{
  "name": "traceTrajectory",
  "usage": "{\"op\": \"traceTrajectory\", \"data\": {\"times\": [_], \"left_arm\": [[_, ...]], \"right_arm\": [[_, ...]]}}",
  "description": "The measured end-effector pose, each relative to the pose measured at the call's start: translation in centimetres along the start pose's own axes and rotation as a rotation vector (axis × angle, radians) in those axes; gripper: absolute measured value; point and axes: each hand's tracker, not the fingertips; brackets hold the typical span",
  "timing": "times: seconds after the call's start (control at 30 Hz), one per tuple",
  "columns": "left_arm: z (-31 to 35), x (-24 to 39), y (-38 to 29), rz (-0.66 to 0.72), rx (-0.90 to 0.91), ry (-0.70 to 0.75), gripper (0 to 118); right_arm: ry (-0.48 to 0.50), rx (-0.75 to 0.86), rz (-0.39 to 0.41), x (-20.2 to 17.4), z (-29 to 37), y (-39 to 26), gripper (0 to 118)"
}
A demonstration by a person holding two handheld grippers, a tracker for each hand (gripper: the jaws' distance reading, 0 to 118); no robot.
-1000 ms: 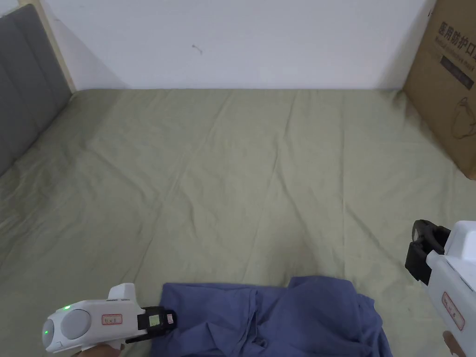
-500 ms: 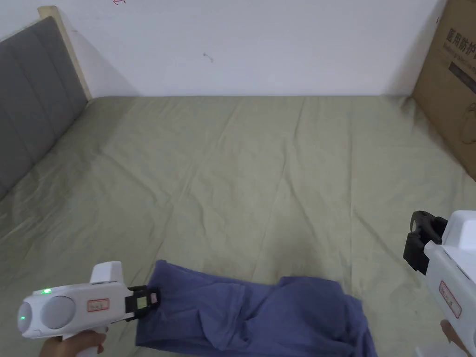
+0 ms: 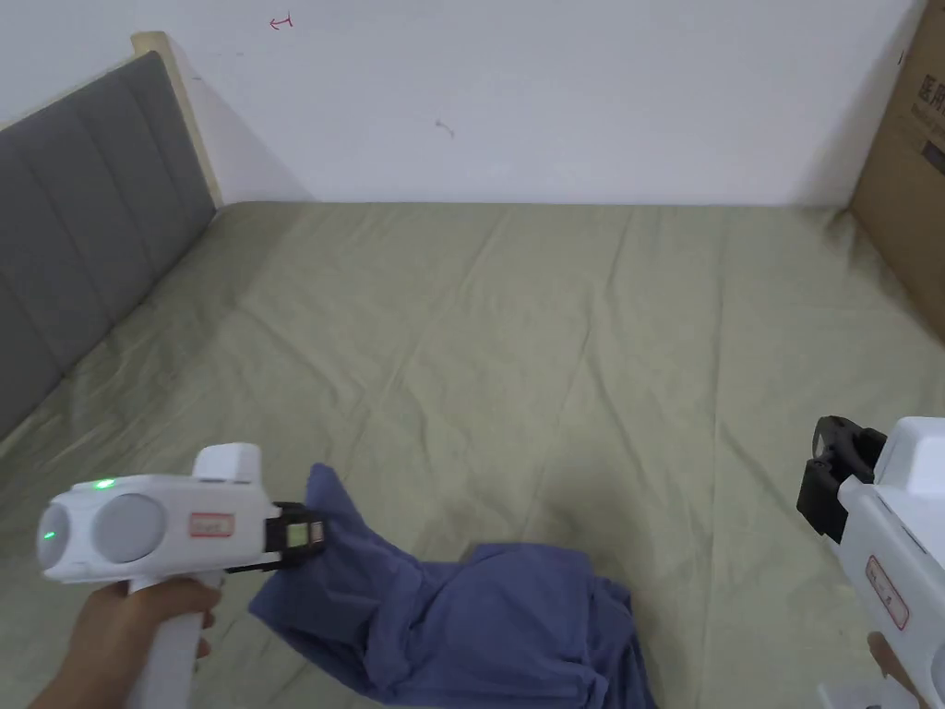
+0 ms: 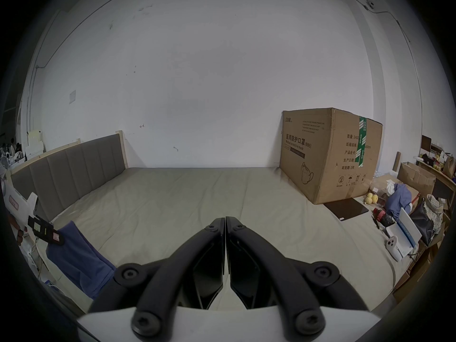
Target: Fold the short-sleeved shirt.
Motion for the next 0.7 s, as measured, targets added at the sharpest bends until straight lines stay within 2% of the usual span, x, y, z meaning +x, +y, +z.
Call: {"op": "traceTrajectory", "data": {"times": [0.23,0.5,0.7], "left_arm": [[-4.5,10.6,-0.1,-0.132,-0.081,-0.147,4],[-13.3,18.7,-4.5,-0.248,-0.237,-0.15,4],[-19.9,20.8,-8.7,-0.294,-0.367,-0.058,6]], "right_arm": [[-0.014,0.0,0.001,1.7,0.9,-0.2,1],[-0.058,-0.005,0.009,3.9,1.5,-0.6,1],[-0.091,-0.015,0.002,5.1,2.2,-0.9,1]]}}
